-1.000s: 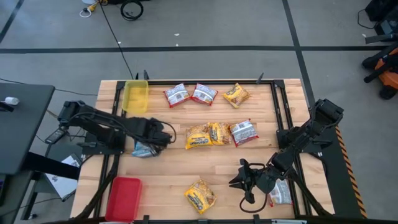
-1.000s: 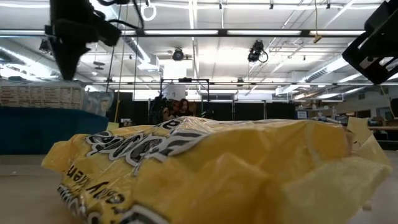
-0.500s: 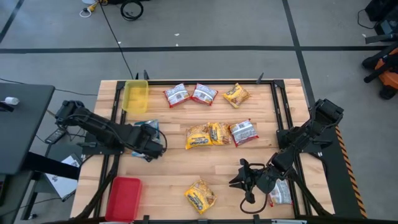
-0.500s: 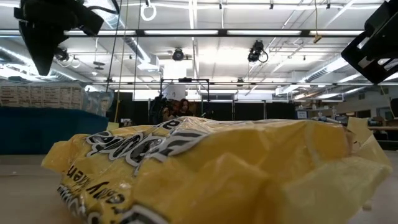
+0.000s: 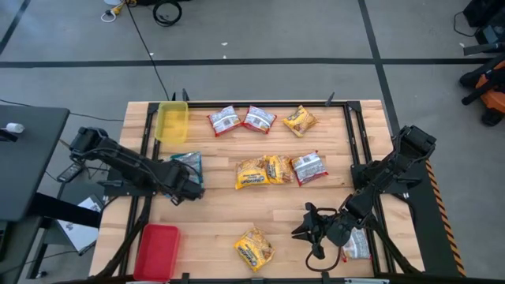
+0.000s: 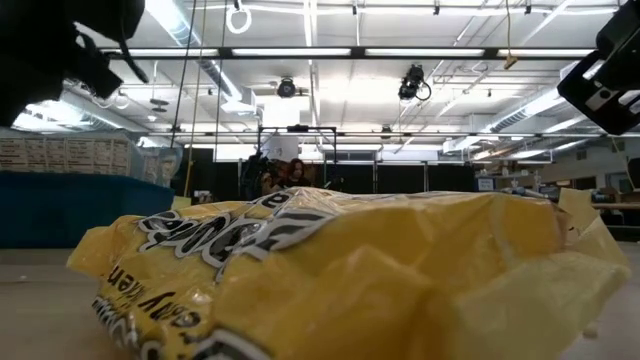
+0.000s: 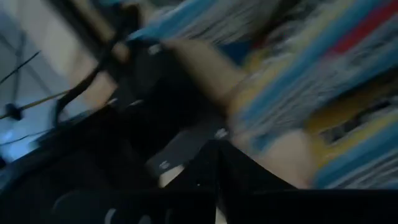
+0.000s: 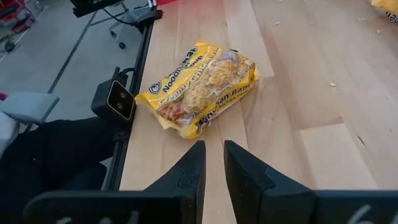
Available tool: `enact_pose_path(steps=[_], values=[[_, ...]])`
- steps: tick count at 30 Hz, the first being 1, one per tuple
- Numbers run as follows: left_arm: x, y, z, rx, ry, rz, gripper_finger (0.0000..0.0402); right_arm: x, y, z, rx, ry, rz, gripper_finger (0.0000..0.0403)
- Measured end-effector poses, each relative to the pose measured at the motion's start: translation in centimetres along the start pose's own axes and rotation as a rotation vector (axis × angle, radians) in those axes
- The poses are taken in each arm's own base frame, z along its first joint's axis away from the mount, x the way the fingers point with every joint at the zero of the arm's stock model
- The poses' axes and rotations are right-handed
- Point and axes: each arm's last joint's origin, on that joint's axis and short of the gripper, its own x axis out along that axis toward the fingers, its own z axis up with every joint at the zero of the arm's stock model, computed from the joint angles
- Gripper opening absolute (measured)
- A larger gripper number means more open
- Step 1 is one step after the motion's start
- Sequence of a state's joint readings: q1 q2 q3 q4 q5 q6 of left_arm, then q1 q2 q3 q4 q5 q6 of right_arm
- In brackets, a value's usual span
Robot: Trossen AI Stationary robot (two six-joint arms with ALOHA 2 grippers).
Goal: Sort Maruchan noodles
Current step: Adjust the blue noodle packs in the blue bin
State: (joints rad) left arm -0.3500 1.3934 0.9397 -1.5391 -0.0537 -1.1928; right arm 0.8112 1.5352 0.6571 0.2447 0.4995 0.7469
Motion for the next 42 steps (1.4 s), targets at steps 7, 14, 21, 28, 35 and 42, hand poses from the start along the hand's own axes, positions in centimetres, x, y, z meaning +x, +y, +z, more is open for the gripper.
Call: enact_pose_path(steps=[7, 14, 21, 28, 35, 42], values=[[-3.1, 1.9, -0.4, -0.05, -0.119, -0.135, 0.0011, 0.0, 0.0, 0.0, 0.005, -0.001, -0.001, 0.0064], [-6.3, -0.3, -0.6, 0.008, -0.442, -0.526, 0.0011, 0.0, 0.0, 0.0, 0.006, -0.002, -0.002, 0.0064], [-4.9, -3.5, 0.0, 0.123, -0.456, -0.481, 0.0011, 0.0, 0.0, 0.0, 0.009, 0.002, 0.003, 0.0064], [-4.2, -5.9, 2.1, 0.243, -0.564, -0.413, 0.0011, 0.0, 0.1, -0.1, 0.009, 0.009, 0.011, 0.0064], [-6.4, -6.7, 3.7, 0.268, -0.85, -0.522, 0.0011, 0.0, 0.1, -0.1, 0.01, 0.012, 0.013, 0.0064], [-3.4, -5.3, 8.7, 0.267, -0.683, -0.311, 0.0011, 0.3, -0.4, 0.4, 0.006, 0.003, -0.001, 0.0064]])
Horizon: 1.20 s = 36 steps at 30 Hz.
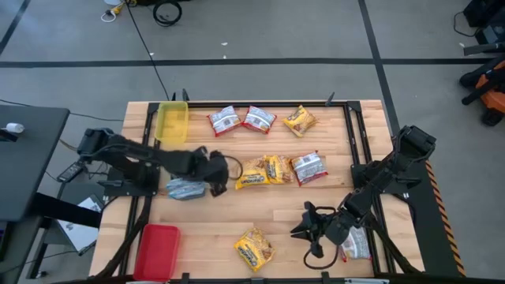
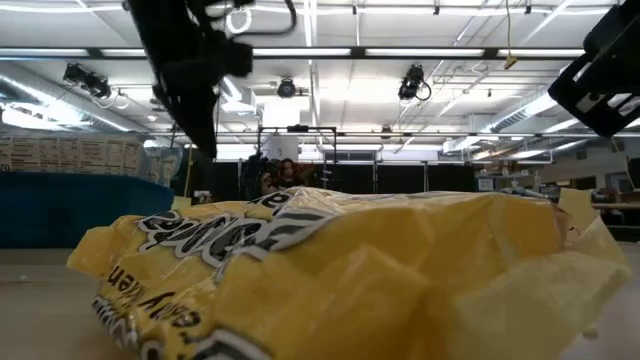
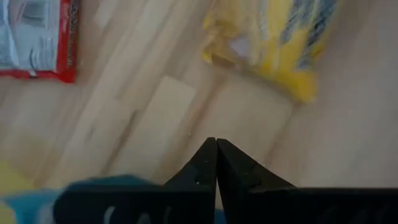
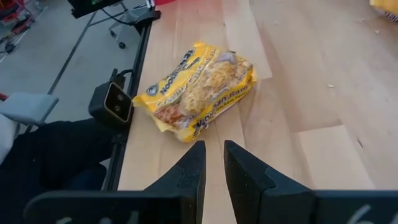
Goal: Sort Maruchan noodles
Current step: Adjust the blue noodle packs in the blue bin
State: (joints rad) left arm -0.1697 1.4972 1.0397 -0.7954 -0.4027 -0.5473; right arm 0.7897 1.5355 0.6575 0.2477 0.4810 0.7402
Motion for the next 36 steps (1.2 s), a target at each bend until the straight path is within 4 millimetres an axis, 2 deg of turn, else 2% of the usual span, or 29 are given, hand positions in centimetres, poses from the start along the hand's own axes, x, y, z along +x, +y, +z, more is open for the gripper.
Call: enact_pose_path(steps=[6, 10, 13, 36], values=[[3.9, 0.2, 1.2, 0.276, 0.099, -0.143, 0.0011, 0.0, 0.0, -0.1, 0.016, 0.005, 0.003, 0.0064], [6.5, 0.8, 0.6, 0.346, 0.251, -0.14, 0.0011, -0.1, 0.2, -0.2, 0.019, 0.007, 0.008, 0.0064], [7.7, 1.4, 0.0, 0.383, 0.351, -0.113, 0.0011, -0.1, 0.2, -0.2, 0.016, 0.01, 0.007, 0.0064], [7.4, 1.3, -1.1, 0.355, 0.474, -0.147, 0.0011, -0.8, 0.9, -1.2, -0.02, 0.023, 0.014, 0.0064]])
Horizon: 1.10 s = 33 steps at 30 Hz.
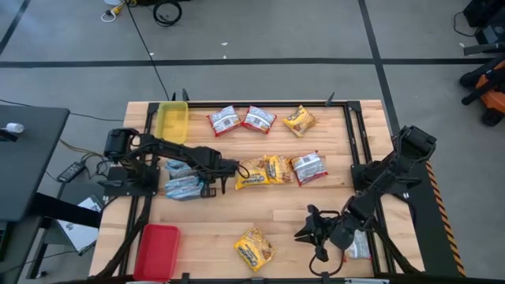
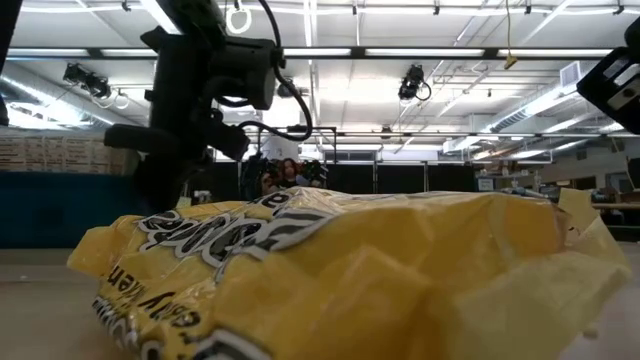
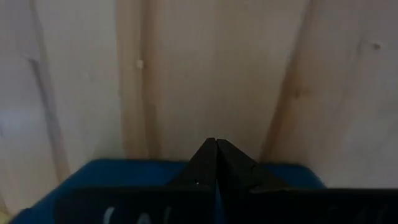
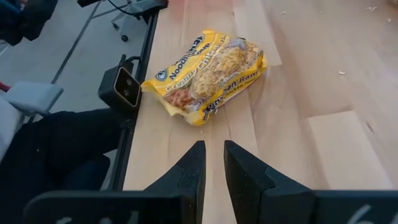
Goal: Sort Maruchan noodles
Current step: Adjust the blue noodle packs in the blue bin
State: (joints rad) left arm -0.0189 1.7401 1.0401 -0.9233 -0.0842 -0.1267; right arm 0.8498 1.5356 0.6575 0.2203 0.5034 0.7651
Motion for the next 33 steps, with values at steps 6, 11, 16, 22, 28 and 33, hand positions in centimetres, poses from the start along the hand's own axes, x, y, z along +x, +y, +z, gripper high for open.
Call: enact_pose_path(steps=[6, 11, 16, 22, 28, 33], values=[[-0.1, -0.9, -0.8, 0.027, 0.07, -0.007, 0.0011, -0.3, 0.4, -0.4, 0.007, -0.012, -0.001, 0.0064], [-0.3, -1.1, -1.1, 0.031, 0.088, -0.002, 0.001, -0.6, 0.7, -0.6, 0.0, -0.027, -0.007, 0.0064], [-0.8, 0.2, -1.3, 0.011, 0.082, 0.026, 0.001, -0.8, 0.9, -0.9, 0.018, -0.024, 0.003, 0.0064], [-0.8, 1.4, -1.4, -0.003, 0.09, 0.03, 0.001, -1.2, 1.4, -1.3, 0.031, -0.038, 0.011, 0.0064], [2.1, 2.1, -3.6, -0.057, 0.192, 0.017, 0.001, -1.7, 2.0, -1.8, 0.024, -0.058, 0.01, 0.0064], [3.2, 1.4, -4.6, -0.075, 0.199, 0.025, 0.001, -1.8, 2.1, -2.0, 0.018, -0.056, 0.015, 0.0064]])
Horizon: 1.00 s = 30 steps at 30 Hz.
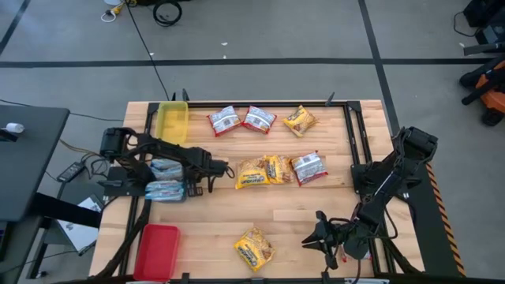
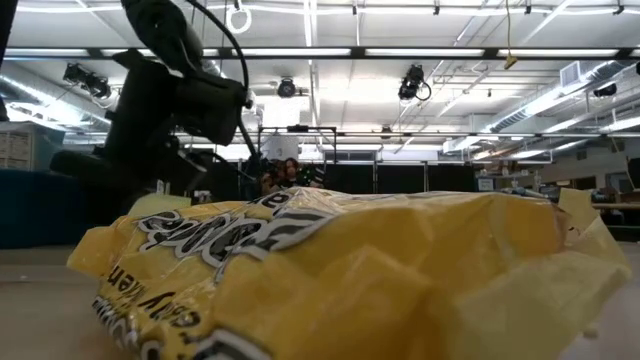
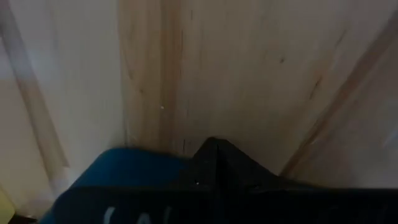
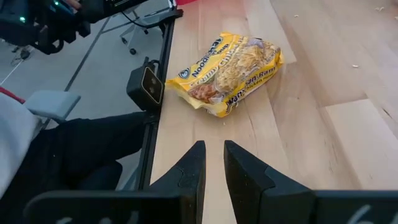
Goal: Sort Maruchan noodles
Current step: Adjust the blue noodle packs in the blue bin, then put the bottom yellow noodle pack into the red bin
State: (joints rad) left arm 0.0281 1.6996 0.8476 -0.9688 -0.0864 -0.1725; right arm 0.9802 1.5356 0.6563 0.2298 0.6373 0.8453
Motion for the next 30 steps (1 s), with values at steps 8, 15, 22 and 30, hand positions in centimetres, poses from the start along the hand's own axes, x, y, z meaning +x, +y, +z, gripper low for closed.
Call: enact_pose_path(steps=[8, 15, 22, 30], values=[[-3.6, -0.5, 0.3, -0.016, -0.143, -0.022, 0.001, 0.5, -0.6, 0.6, 0.0, -0.011, -0.029, 0.0064], [-10.2, -4.8, 1.1, 0.037, -0.587, -0.146, 0.001, 1.2, -1.4, 1.3, -0.008, -0.017, -0.062, 0.0064], [-12.5, -12.3, -0.3, 0.273, -0.898, -0.297, 0.0013, 1.6, -1.9, 1.7, -0.07, -0.022, -0.085, 0.0064], [-12.0, -19.6, -1.9, 0.318, -1.111, -0.344, 0.0083, 2.0, -2.5, 2.3, -0.081, -0.059, -0.139, 0.0062]])
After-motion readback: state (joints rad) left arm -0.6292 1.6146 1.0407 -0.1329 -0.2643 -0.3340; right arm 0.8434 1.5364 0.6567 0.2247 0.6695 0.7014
